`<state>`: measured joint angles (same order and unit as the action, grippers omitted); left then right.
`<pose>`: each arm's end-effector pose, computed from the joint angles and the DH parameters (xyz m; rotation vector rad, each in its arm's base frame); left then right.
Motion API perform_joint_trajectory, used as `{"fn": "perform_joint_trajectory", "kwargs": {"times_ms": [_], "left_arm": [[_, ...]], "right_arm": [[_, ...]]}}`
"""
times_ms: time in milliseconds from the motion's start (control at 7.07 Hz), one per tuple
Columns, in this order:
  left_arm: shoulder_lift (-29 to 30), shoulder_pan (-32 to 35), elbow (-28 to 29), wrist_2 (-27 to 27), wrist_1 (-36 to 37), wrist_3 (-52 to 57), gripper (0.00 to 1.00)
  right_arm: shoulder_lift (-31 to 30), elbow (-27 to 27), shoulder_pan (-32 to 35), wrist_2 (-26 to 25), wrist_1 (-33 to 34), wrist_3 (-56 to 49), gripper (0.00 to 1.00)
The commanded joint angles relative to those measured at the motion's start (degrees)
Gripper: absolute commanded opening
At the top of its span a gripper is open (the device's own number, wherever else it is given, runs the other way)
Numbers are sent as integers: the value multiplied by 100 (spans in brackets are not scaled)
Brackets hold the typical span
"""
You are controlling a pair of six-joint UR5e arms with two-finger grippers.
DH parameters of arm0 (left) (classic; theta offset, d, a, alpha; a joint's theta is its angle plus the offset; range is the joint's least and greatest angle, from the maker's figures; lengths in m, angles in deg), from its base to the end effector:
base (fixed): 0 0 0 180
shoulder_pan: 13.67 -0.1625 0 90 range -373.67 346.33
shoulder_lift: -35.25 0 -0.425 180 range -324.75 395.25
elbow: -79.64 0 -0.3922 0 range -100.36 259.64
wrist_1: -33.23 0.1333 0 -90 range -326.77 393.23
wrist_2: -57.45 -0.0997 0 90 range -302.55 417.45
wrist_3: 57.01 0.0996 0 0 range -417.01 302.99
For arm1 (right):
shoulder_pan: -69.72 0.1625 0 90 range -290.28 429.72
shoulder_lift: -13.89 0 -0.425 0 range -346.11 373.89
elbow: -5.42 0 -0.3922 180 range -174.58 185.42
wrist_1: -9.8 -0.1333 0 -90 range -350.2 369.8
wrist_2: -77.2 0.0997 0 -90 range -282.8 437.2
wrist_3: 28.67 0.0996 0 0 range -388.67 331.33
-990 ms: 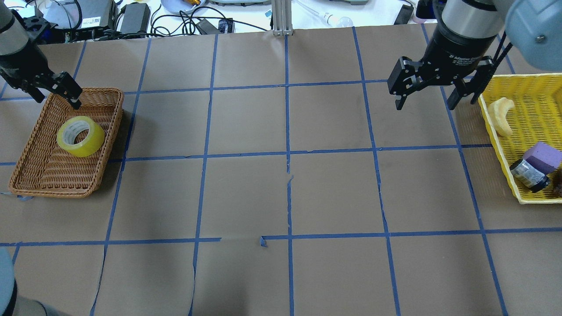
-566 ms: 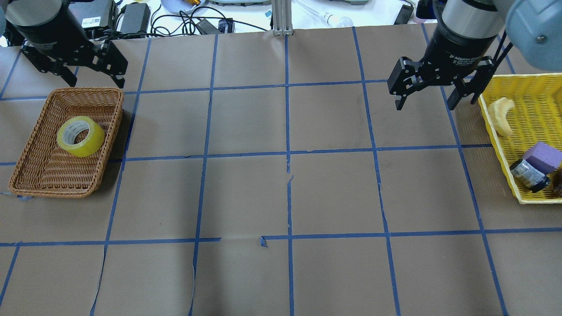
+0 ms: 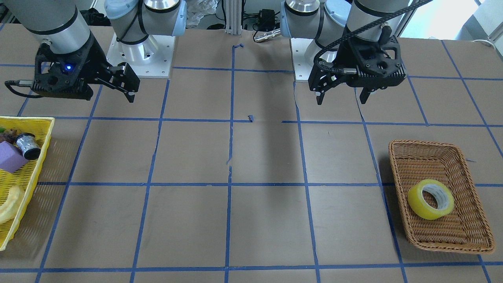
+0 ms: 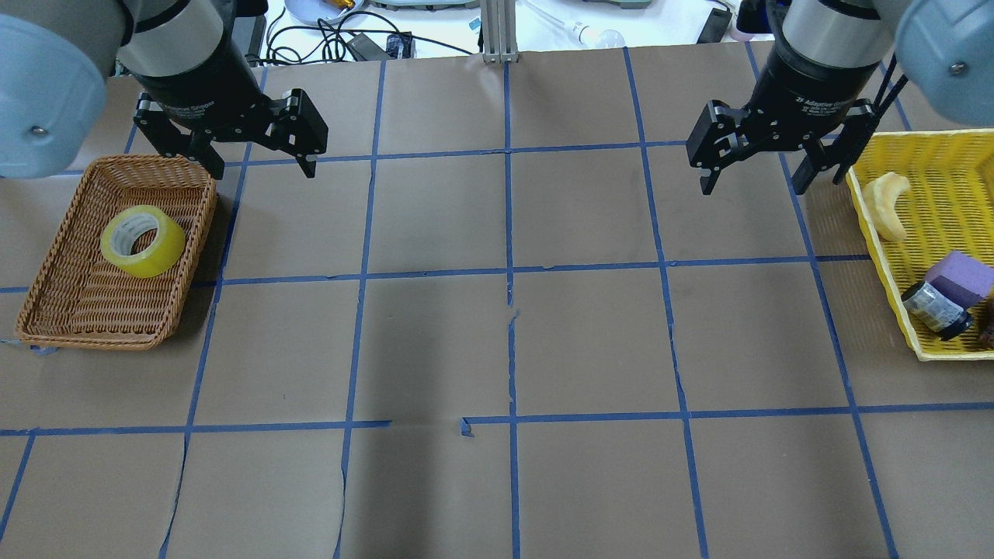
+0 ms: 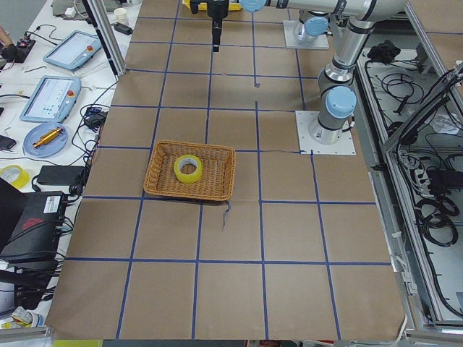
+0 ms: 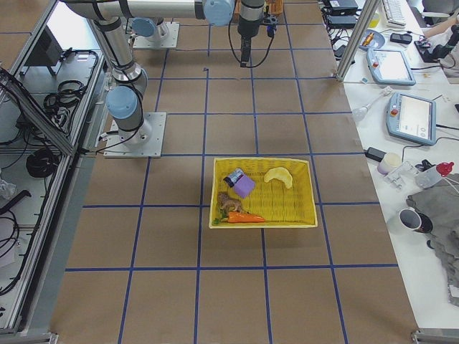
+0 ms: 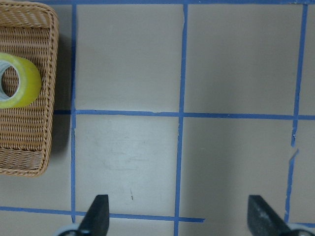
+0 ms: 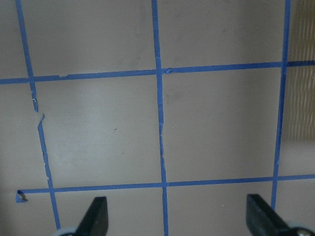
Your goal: Transfer tape with both arms
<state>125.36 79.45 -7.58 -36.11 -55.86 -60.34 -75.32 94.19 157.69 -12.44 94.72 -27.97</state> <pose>-0.1540 -0.4906 0.5128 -0.0086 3.0814 -0.1015 0.1165 -0.4938 0.4831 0.0750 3.1309 0.1268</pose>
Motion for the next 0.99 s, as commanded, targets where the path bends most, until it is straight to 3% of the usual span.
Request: {"fn": "perform_joint_trajectory", "kwargs": {"times_ms": [0, 848], "left_arm": [[-55, -13, -23, 82, -38, 375, 100], [-46, -40, -5, 206, -12, 377, 100]], "right_arm": [[0, 0, -8, -9, -2, 0, 100], [-9, 0, 1, 0, -2, 0, 100]]}}
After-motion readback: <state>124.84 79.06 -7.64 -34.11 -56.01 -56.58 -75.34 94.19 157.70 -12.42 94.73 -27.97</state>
